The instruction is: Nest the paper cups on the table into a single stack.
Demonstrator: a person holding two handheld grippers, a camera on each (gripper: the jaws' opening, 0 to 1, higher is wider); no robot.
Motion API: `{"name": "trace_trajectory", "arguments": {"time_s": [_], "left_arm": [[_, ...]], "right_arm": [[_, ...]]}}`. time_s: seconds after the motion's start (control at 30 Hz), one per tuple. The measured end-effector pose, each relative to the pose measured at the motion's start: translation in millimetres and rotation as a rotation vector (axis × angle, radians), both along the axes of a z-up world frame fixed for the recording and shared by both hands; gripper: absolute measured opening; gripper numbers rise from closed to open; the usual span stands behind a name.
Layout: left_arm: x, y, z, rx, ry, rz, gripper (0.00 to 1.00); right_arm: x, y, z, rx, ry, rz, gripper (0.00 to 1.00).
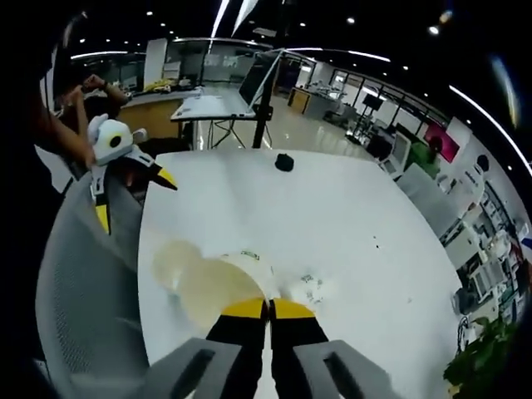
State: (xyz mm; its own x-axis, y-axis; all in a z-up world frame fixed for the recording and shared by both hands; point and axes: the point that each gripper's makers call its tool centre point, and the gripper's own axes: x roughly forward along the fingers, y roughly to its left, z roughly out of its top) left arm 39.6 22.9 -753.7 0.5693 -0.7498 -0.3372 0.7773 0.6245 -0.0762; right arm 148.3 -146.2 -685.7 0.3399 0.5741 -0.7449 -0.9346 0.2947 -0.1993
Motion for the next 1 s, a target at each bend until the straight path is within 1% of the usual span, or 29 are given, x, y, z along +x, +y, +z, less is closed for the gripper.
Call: {"name": "trace_trajectory", "arguments": {"time_s": [0.2, 0.37, 0.47, 0.53, 0.7, 0.8, 1.0], "left_arm": [[0.9, 1, 0.7, -0.002, -0.002, 0.007, 0.91], [1.5, 2, 1.1, -0.003, -0.004, 0.013, 0.91], [1.8, 2, 1.1, -0.003, -0.004, 0.014, 0.91], [1.9, 2, 1.3, -0.002, -0.005, 0.014, 0.9], [2.2, 2, 1.3, -0.003, -0.004, 0.015, 0.9], [2.1, 2, 1.1, -0.002, -0.003, 0.014, 0.9], [2.0, 1, 0.7, -0.003, -0.001, 0.012, 0.9]], "right_arm": [[-14, 13, -3.3, -0.002, 0.034, 0.054, 0.0], [-25, 24, -2.1, 0.014, 0.063, 0.089, 0.0], [-27, 26, -2.7, 0.014, 0.065, 0.098, 0.0], [-27, 28, -1.0, 0.017, 0.055, 0.102, 0.0], [-29, 32, 3.4, 0.034, 0.064, 0.103, 0.0], [-35, 34, 4.0, 0.03, 0.073, 0.117, 0.0], [-53, 39, -0.9, 0.022, 0.141, 0.146, 0.0]]}}
